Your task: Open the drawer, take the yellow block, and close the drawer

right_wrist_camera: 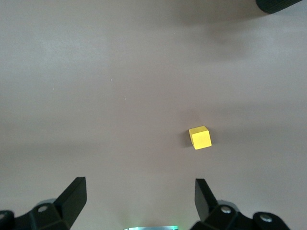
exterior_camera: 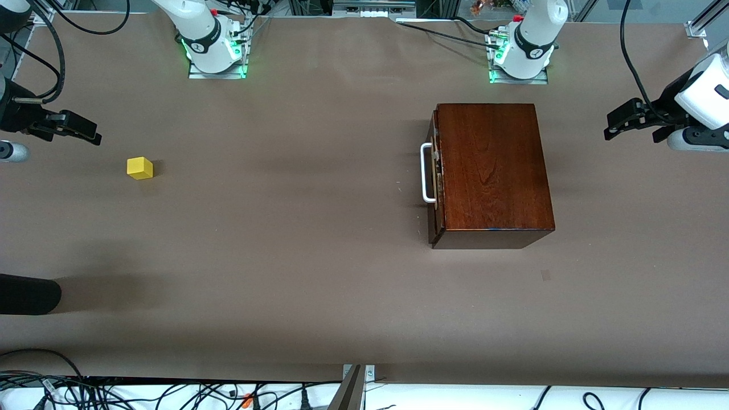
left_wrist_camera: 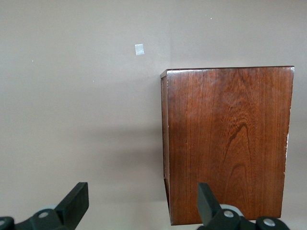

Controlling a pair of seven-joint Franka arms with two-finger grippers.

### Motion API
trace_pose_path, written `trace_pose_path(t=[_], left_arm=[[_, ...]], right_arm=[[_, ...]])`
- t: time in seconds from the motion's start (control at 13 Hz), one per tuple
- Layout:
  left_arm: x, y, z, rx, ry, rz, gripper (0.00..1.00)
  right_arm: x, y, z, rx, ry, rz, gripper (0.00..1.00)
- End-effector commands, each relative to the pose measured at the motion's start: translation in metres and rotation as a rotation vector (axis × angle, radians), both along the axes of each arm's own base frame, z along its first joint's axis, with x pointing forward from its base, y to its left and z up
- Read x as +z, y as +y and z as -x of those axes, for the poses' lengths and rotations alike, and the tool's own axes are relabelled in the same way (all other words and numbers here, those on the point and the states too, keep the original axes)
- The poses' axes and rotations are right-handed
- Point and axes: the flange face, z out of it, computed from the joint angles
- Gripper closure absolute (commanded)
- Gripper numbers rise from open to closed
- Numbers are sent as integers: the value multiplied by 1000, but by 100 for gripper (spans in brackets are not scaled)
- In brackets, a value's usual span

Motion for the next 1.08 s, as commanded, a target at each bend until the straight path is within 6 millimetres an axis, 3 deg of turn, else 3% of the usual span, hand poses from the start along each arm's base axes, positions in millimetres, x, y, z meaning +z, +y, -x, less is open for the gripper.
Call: trace_pose_path(t=[0.0,1.0], left_arm=[[4,-2,-4,-27,11,-24,0],[6,-4,-8,-30,35,-23,0]], right_arm=[[9,0,5,-1,-10,-5,0],[9,1,5,0,-16,-5,0]])
